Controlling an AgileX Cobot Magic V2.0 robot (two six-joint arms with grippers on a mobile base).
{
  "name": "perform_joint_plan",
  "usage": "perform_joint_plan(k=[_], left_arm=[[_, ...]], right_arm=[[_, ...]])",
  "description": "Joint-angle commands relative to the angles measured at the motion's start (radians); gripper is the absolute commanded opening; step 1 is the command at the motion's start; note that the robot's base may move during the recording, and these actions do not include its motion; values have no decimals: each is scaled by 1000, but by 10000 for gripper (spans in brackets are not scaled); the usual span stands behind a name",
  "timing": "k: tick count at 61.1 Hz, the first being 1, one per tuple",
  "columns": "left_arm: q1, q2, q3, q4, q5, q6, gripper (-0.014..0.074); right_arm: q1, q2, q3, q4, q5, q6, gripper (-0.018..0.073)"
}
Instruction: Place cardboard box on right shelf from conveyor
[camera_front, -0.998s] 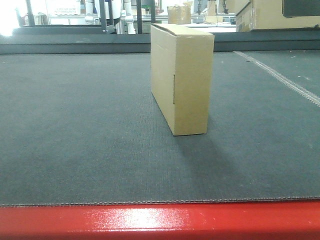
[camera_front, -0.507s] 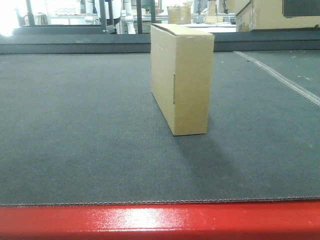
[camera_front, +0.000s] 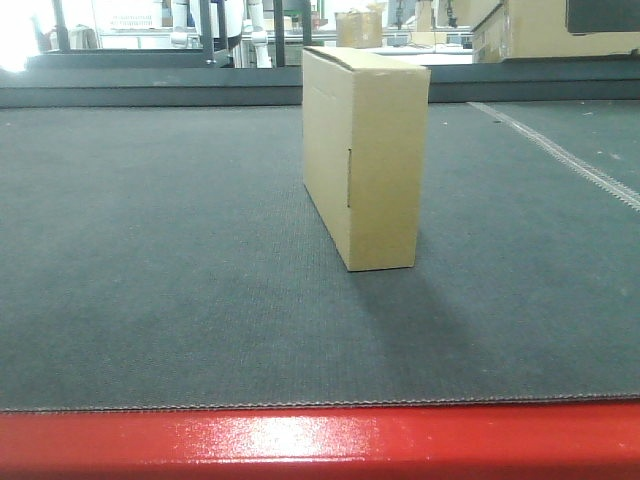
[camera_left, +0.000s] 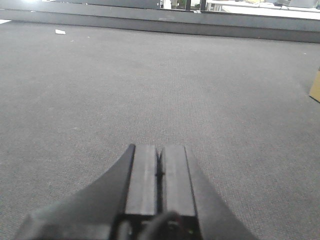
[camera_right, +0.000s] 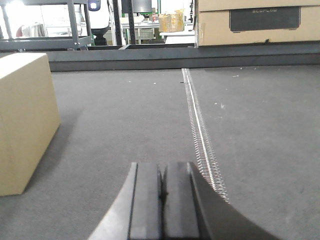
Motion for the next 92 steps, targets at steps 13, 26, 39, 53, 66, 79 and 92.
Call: perform_joint_plan(k=[13,26,39,53,66,79,92], left_arm=[[1,-14,9,-6,-85,0,-116],[1,-14,9,-6,-85,0,-116],[1,-14,9,-6,-85,0,-116],[1,-14,9,-6,-85,0,-116],[1,-14,9,-6,-85,0,-116],[1,-14,9,-6,-85,0,-116],[1,-14,9,-6,-85,0,-116]], right_arm=[[3,131,-252,26,32,44,59],[51,392,-481,11,57,43,296],[175,686,-737,-63,205,43,638],[338,1031,-1043,-71,374,43,632],[460,1335,-1410,-70,592,87,632],[530,1622,-1769,-82,758,150,632],[541,1797,-1951,-213,837,276,632]])
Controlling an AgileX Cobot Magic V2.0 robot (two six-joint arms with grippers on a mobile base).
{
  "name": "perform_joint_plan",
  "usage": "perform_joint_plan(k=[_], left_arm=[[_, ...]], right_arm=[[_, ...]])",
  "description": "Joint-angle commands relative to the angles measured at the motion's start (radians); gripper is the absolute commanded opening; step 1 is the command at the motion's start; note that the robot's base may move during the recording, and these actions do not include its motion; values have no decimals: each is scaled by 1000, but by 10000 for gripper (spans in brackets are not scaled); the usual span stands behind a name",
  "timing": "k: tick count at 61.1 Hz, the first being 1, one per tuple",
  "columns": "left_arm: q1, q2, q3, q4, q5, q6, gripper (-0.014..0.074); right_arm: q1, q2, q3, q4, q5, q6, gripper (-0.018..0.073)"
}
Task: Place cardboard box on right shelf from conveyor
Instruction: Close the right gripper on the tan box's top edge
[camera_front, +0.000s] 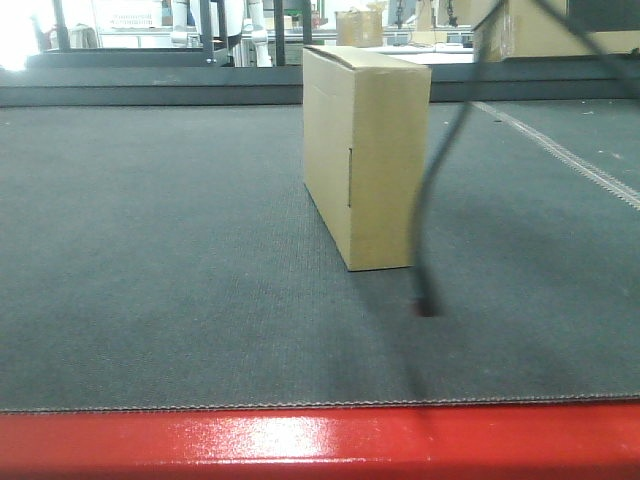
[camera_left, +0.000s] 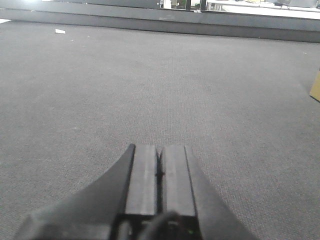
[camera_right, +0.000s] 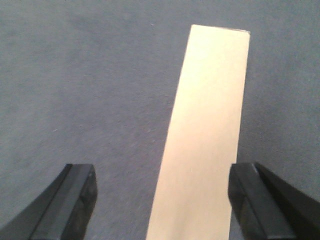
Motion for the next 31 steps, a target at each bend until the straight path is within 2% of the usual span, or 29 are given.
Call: perform_joint_plan(k=[1,31], left_arm=[[1,-14,9,-6,-85,0,-116],[1,-14,9,-6,-85,0,-116]], right_arm=[[-2,-5,-86,-87,-20,55,632],[-31,93,-101,-99,-11,80,632]])
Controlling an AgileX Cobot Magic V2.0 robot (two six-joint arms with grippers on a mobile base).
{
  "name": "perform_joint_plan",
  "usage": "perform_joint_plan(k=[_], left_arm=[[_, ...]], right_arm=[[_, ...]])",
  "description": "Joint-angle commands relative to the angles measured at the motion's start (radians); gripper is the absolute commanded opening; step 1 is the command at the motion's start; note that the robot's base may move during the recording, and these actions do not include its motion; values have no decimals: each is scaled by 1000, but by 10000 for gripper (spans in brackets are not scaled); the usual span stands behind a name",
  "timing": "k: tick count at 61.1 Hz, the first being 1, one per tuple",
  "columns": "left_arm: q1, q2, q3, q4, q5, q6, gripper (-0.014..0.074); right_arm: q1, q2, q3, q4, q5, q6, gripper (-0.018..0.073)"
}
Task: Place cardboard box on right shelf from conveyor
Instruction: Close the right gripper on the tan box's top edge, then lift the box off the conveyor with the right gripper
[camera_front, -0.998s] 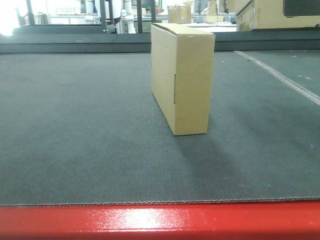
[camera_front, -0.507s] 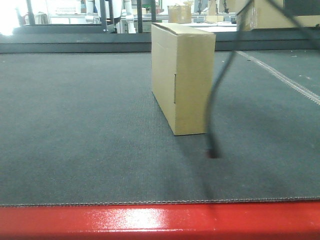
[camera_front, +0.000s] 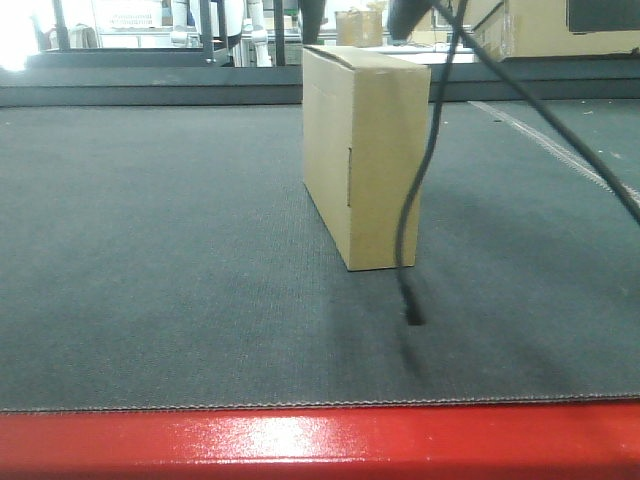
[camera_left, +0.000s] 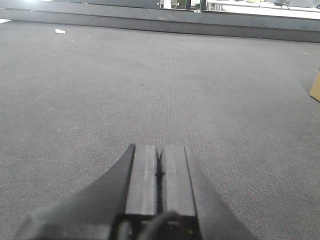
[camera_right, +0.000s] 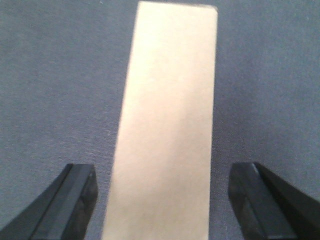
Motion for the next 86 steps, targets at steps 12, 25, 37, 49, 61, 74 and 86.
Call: perform_joint_plan(k=[12,25,37,49,61,74,86], left_arm=[[1,-14,9,-6,-85,0,-116],[1,-14,9,-6,-85,0,-116],[1,-14,9,-6,-85,0,-116],[1,-14,9,-6,-85,0,-116],[1,-14,9,-6,-85,0,-116],[1,-14,9,-6,-85,0,-116],[1,-14,9,-6,-85,0,-116]], right_arm=[[-18,23,-33,-7,-34,5,627],[-18,13,-33,-5,-32,-1,358],[-20,-49,-33,10,-43,-53,235],[-26,-165,4,43,-48,-129,235],[-38,-345,255,43,-164,-178,235],[-38,-601,628,42,-358,-225,235],[-38,-866,943,34,-524,-233,235]])
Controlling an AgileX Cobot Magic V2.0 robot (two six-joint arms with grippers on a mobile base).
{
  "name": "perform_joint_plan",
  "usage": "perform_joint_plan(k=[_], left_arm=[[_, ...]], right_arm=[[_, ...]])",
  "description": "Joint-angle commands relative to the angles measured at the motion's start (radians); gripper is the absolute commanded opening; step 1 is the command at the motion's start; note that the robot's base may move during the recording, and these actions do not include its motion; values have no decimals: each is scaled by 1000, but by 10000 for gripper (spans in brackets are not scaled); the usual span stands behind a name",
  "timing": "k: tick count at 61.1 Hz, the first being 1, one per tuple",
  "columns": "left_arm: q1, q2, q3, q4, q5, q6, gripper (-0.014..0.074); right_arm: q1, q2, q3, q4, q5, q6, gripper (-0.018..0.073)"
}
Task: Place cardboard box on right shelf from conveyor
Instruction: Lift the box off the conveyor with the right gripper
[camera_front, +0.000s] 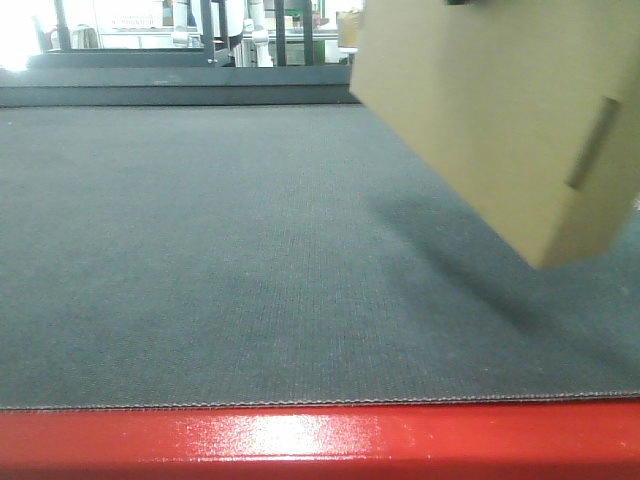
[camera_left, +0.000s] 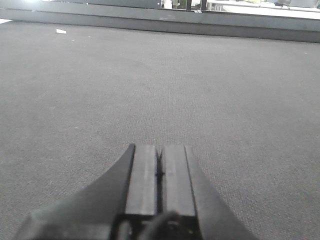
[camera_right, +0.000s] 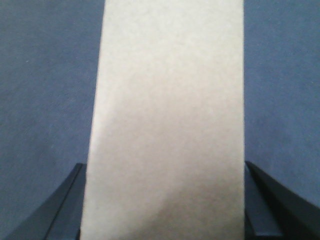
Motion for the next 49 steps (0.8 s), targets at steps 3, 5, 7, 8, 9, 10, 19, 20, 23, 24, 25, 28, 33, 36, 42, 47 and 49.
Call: perform_joint_plan(k=[3,5,7,8,9,10,19,20,23,24,25,28,33,36,42,47,49], left_arm=[[1,-14,9,-6,-85,0,-116],[1,-14,9,-6,-85,0,-116],[1,-14,9,-6,-85,0,-116],[1,-14,9,-6,-85,0,-116],[1,-14,9,-6,-85,0,-116],[1,-14,9,-6,-85,0,-116],[1,-14,9,-6,-85,0,-116],[1,-14,9,-6,-85,0,-116],[1,-14,9,-6,-85,0,-116],[1,-14,9,-6,-85,0,-116],[1,-14,9,-6,-85,0,-116],[1,-14,9,-6,-85,0,-116],[1,-14,9,-6,-85,0,-116],[1,-14,9,-6,-85,0,-116],[1,-14,9,-6,-85,0,-116],[1,-14,9,-6,-85,0,-116],[1,-14,9,-6,-85,0,-116]], right_arm=[[-6,-184,135,-35,-181,-12,235],[-6,-227,170,-45,-195,-12,235],[-6,-271,212,-53,-211,-12,235],[-6,-288,236,-56,-220,-12,235],[-6,-313,251,-56,-225,-12,235],[-6,-330,266,-57,-229,-12,235],[-6,-506,395,-58,-237,-12,235],[-6,-533,404,-59,-236,-12,235],[-6,-595,436,-59,-232,-12,235],[-6,-622,442,-59,-227,-12,235],[-6,-639,449,-59,-222,-12,235],[-6,-701,455,-59,-198,-12,235],[-6,-801,456,-59,-171,-12,235],[-6,-850,456,-59,-164,-12,235],[-6,-954,456,-59,-161,-12,235],[-6,-1030,456,-59,-161,-12,235],[-6,-1057,456,-59,-161,-12,235]])
